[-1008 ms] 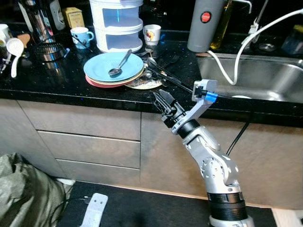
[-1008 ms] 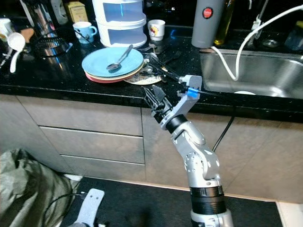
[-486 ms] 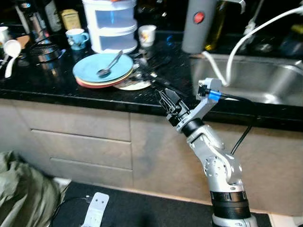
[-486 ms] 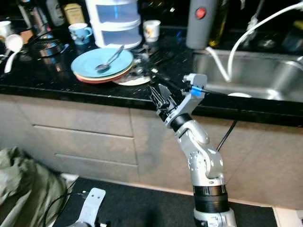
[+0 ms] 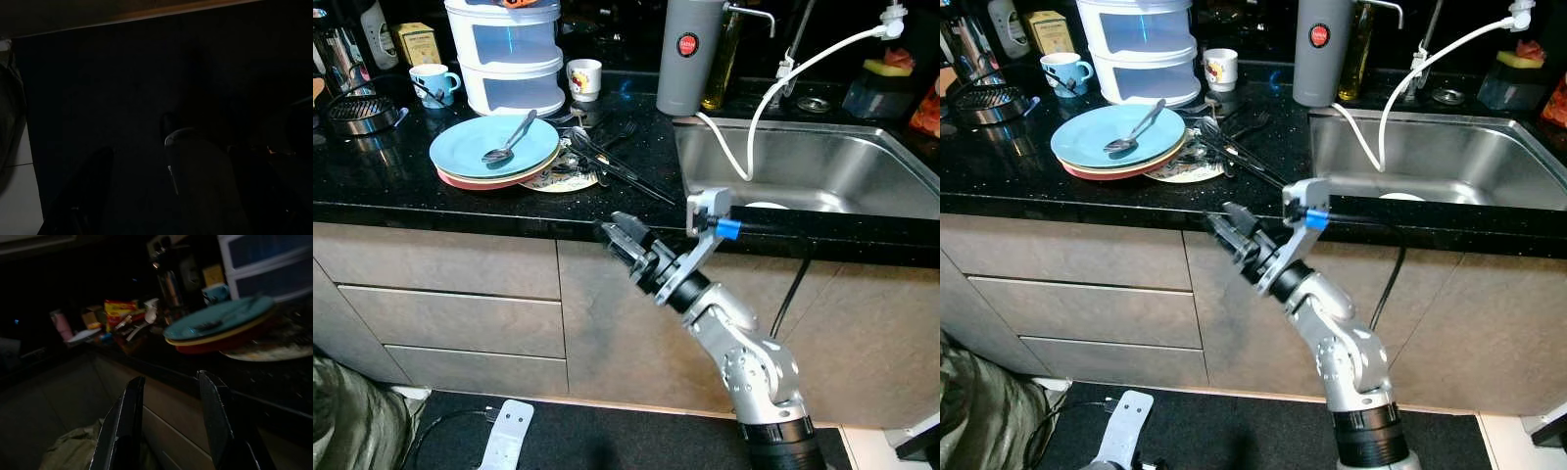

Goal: Kitchen organization

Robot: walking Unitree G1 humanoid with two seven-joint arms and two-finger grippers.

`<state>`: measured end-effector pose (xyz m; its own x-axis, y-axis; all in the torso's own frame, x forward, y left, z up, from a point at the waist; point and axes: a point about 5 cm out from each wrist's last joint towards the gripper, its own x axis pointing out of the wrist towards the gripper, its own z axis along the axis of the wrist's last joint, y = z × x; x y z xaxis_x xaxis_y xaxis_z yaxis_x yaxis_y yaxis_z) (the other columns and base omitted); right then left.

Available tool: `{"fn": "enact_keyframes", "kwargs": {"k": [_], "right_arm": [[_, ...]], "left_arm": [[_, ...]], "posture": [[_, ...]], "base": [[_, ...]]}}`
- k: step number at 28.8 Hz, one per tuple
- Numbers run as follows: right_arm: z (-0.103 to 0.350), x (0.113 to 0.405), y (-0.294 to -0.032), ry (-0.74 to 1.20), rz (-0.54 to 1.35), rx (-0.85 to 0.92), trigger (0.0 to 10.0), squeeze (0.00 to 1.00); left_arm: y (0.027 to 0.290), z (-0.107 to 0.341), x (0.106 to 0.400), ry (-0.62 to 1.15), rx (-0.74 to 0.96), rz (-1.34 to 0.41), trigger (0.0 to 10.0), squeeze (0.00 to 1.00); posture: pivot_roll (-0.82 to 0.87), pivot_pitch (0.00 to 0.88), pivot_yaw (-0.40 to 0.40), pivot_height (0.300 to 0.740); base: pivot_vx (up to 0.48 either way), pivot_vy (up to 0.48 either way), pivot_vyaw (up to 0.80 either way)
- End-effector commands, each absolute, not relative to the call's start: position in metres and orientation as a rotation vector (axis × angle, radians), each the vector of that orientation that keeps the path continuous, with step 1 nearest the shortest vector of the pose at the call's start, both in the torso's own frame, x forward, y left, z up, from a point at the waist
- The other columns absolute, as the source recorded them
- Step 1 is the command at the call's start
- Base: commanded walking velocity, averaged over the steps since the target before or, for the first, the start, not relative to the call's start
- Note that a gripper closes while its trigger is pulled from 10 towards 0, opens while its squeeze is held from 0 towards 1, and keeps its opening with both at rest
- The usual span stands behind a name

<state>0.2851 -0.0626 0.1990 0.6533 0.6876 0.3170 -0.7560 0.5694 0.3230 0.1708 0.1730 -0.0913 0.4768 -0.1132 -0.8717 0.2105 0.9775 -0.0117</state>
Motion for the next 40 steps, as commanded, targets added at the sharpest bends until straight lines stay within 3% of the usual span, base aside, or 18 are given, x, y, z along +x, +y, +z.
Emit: {"fn": "enact_keyframes", "kwargs": {"k": [1,23,40], "right_arm": [[0.202,0.284,-0.064,-0.178,0.858,0.467,10.0,0.00],[0.209,0.289,-0.065,-0.234,0.859,0.499,10.0,0.00],[0.212,0.293,-0.067,-0.248,0.851,0.479,10.0,0.00]], "left_arm": [[0.175,-0.091,0.171,1.049,0.088,-0.183,10.0,0.00],[0.180,-0.087,0.178,1.031,0.091,-0.195,10.0,0.00],[0.179,-0.085,0.181,1.022,0.095,-0.211,10.0,0.00]], "posture": [[-0.04,0.000,-0.031,0.740],[0.03,0.000,-0.007,0.740],[0.03,0.000,-0.014,0.740]], "base": [[0.000,0.000,0.00],[0.000,0.000,0.00],[0.270,0.000,0.00]]}}
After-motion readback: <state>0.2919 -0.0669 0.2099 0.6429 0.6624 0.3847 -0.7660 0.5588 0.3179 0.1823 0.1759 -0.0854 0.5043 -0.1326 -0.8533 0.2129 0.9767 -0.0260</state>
